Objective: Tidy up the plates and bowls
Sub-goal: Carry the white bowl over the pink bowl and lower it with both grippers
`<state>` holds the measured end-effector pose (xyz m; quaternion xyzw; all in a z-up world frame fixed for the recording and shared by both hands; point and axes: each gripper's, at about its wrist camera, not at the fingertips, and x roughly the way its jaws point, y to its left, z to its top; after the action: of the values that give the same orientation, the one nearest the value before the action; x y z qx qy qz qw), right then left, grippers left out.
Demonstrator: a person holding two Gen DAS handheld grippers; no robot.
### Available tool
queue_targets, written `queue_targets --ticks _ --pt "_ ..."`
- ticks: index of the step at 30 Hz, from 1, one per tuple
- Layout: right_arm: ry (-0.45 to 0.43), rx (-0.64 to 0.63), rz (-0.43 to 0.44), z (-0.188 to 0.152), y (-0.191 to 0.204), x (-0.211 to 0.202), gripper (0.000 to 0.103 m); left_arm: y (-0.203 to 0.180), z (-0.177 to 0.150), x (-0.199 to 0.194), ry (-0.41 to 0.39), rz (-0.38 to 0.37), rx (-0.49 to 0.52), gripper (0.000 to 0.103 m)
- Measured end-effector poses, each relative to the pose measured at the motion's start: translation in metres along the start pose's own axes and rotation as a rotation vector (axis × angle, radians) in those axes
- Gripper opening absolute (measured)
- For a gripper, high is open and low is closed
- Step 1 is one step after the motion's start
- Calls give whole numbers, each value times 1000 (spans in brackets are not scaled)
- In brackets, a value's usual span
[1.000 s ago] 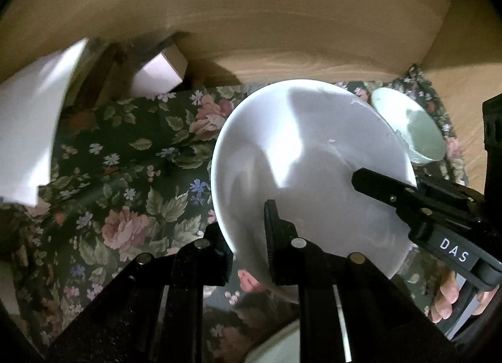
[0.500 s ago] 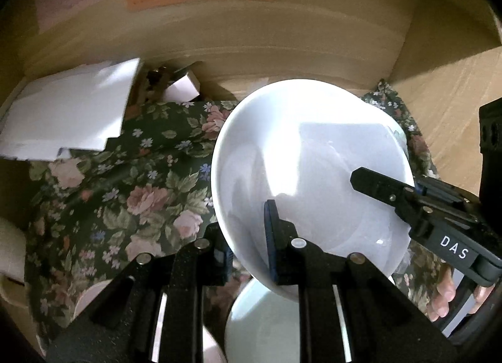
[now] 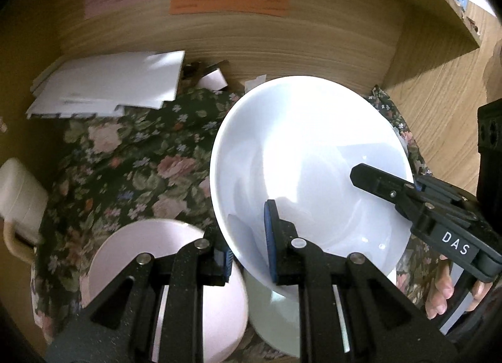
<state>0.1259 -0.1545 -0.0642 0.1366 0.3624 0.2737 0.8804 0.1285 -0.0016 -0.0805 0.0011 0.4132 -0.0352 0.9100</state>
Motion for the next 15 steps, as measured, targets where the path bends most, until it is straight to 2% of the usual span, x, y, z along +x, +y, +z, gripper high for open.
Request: queue_targets --ticks 15 --pt "48 -51 79 -23 47 19 20 44 -43 -36 -3 38 -70 17"
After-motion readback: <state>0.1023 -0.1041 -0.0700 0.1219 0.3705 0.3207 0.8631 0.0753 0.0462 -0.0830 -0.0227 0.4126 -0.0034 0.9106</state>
